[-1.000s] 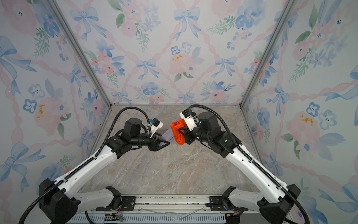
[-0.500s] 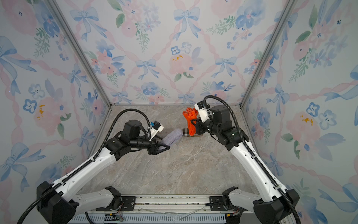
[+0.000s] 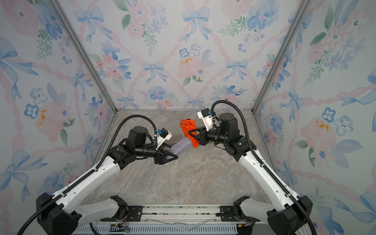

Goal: Wipe the eyeglass case
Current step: Wipe the dirt from the eyeglass case.

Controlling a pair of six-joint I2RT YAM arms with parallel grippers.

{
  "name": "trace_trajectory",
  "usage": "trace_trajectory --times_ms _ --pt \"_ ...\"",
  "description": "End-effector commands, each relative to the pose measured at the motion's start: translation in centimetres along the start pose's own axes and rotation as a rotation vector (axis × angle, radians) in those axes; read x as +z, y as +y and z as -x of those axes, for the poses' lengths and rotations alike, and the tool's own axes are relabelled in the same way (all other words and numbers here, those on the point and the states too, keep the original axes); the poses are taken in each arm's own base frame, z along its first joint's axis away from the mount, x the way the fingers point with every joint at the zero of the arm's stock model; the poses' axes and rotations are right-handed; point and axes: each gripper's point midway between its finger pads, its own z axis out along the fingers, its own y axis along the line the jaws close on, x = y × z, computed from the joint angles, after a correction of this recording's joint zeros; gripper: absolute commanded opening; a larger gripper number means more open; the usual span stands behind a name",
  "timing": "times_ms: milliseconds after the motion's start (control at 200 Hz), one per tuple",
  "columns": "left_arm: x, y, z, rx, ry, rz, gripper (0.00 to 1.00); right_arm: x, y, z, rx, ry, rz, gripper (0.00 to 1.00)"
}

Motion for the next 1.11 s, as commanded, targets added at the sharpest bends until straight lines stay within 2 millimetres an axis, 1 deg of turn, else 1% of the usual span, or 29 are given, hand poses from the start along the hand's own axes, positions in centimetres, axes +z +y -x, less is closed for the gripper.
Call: trace_trajectory --times_ms 0,65,115,195,230,295,360,425,455,515,600,675,795,880,955,1100 --pt "-0.5 0.0 2.5 0.085 -0.065 0.023 0.13 0.6 -0.2 -1.2 0.109 0.044 0.066 0.0" --pt "-0.8 0.4 2.9 0.088 -0.075 0.045 0.13 0.4 -0.2 -1.3 0.133 0.045 0.07 0.0" --pt "-0.8 0.7 3.2 0.089 -0.08 0.062 0.13 0.3 0.3 -1.2 0.143 0.049 0.092 0.0" --pt "-0.8 0.7 3.5 0.087 -0.083 0.056 0.13 0.0 0.7 -0.9 0.162 0.032 0.108 0.0" --pt "-0.8 0.3 3.6 0.09 -0.083 0.039 0.13 -0.2 1.3 -0.6 0.162 0.028 0.144 0.0" --pt "-0.6 -0.7 3.6 0.099 -0.081 0.001 0.14 0.0 1.1 0.2 0.159 0.015 0.156 0.0" --pt "-0.5 -1.8 3.6 0.12 -0.081 -0.032 0.14 0.7 0.5 1.3 0.169 0.01 0.179 0.0" --pt "-0.7 -2.3 3.6 0.128 -0.086 -0.034 0.14 1.8 0.3 2.3 0.189 0.024 0.221 0.0" --pt "-0.9 -2.2 3.5 0.129 -0.09 -0.023 0.14 2.3 0.3 2.4 0.195 0.035 0.238 0.0" --pt "-1.3 -1.5 3.4 0.123 -0.098 0.025 0.13 3.1 0.5 2.3 0.198 0.055 0.257 0.0" --pt "-2.0 0.4 3.3 0.087 -0.109 0.098 0.13 3.4 0.7 1.7 0.203 0.075 0.265 0.0" --pt "-2.3 1.5 3.2 0.049 -0.117 0.126 0.13 2.8 0.6 1.3 0.216 0.067 0.262 0.0" --pt "-2.3 2.5 3.2 0.031 -0.114 0.143 0.13 1.7 0.2 0.2 0.26 0.067 0.236 0.0" --pt "-2.4 3.5 3.5 0.021 -0.117 0.167 0.13 0.9 0.4 -0.4 0.289 0.078 0.238 0.0" --pt "-2.0 4.4 3.4 0.003 -0.106 0.181 0.13 -0.1 1.3 -0.1 0.295 0.075 0.253 0.0" --pt "-1.3 5.1 3.3 -0.028 -0.091 0.168 0.13 -2.7 3.6 1.2 0.248 0.03 0.268 0.0"
